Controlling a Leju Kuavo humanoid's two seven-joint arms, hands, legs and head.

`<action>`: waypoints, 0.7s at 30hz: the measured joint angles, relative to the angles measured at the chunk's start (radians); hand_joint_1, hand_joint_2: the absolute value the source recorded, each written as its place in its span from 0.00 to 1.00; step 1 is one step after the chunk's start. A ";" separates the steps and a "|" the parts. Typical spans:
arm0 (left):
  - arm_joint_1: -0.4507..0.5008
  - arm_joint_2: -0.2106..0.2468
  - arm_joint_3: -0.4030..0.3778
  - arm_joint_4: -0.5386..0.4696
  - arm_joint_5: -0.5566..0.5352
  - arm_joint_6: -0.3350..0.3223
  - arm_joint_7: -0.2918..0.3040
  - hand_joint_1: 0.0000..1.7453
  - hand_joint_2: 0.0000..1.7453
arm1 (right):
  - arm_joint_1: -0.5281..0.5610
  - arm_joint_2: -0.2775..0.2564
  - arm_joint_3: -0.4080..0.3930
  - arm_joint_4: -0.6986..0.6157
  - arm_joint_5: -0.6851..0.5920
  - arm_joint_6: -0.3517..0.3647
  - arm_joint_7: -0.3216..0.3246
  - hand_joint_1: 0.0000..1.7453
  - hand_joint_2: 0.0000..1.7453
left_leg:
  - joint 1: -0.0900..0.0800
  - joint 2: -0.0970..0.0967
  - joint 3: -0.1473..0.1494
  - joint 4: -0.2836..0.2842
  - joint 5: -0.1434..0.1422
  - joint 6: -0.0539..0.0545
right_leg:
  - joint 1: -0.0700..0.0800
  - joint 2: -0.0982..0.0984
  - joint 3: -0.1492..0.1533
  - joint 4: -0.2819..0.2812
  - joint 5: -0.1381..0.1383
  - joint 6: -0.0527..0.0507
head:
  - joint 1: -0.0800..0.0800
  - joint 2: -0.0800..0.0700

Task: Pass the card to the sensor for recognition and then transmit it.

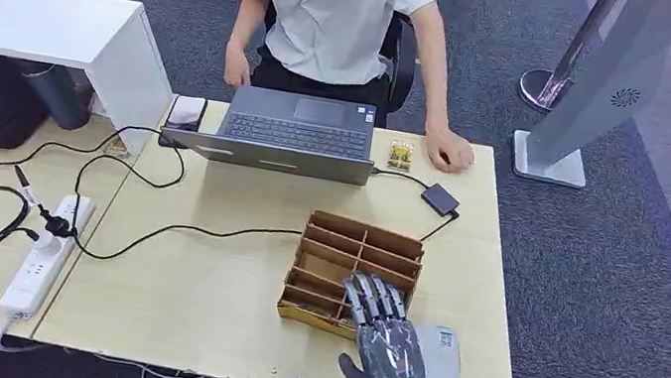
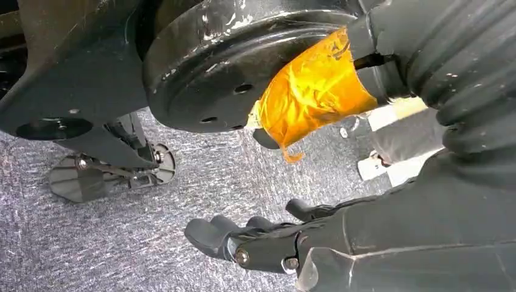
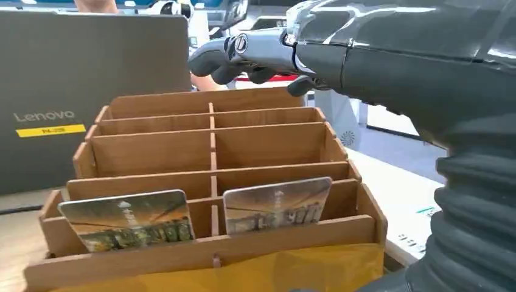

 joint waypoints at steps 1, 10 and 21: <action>0.000 0.000 0.000 0.000 0.000 0.000 0.000 0.00 1.00 | 0.000 0.000 -0.001 0.000 0.000 0.000 0.000 0.00 1.00 | 0.000 0.000 0.000 0.000 0.000 0.000 | 0.000 0.000 0.000 0.000 0.000 0.000 | 0.000 0.000; 0.000 0.001 0.000 0.000 -0.004 -0.002 0.002 0.00 1.00 | 0.004 0.000 -0.022 0.000 -0.003 0.000 0.006 0.00 1.00 | 0.000 0.000 0.000 0.000 0.000 0.000 | 0.000 0.000 0.000 0.000 0.000 0.000 | 0.000 0.000; 0.000 0.002 0.000 0.000 -0.016 -0.003 0.005 0.00 1.00 | 0.010 0.002 -0.062 0.009 -0.010 -0.006 0.018 0.00 1.00 | 0.000 0.000 0.000 0.000 0.000 0.000 | 0.000 0.000 0.000 0.000 0.000 0.000 | 0.000 0.000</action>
